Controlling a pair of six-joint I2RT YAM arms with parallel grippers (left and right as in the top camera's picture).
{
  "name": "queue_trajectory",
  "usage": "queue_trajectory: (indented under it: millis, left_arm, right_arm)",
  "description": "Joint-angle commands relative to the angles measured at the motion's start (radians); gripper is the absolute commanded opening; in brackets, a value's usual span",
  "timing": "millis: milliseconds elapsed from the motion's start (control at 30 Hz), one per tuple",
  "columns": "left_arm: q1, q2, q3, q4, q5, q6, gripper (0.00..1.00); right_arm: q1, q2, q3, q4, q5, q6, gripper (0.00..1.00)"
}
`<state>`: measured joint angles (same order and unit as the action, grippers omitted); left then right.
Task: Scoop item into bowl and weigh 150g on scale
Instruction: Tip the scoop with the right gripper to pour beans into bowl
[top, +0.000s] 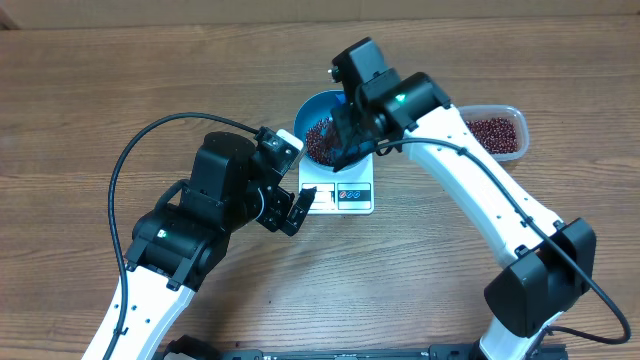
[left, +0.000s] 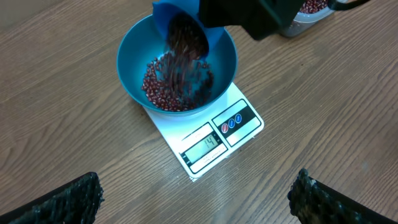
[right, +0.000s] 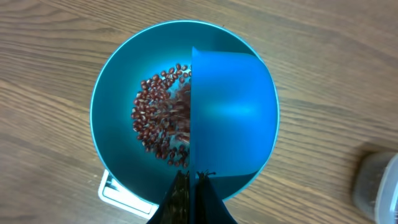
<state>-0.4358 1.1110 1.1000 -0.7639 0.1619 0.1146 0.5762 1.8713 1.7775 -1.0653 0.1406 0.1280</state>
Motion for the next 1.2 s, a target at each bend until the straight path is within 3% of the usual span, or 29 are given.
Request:
queue_trajectory:
  millis: [0, 1167]
  left_arm:
    - [0.004, 0.002, -0.004, 0.001, 0.015, 0.019, 1.00]
    - [0.004, 0.002, -0.004, 0.001, 0.015, 0.019, 1.00]
  right_arm:
    - [0.035, -0.008, 0.032, 0.010, 0.142, 0.003, 0.04]
    - [0.063, -0.008, 0.032, 0.025, 0.211, 0.003, 0.04]
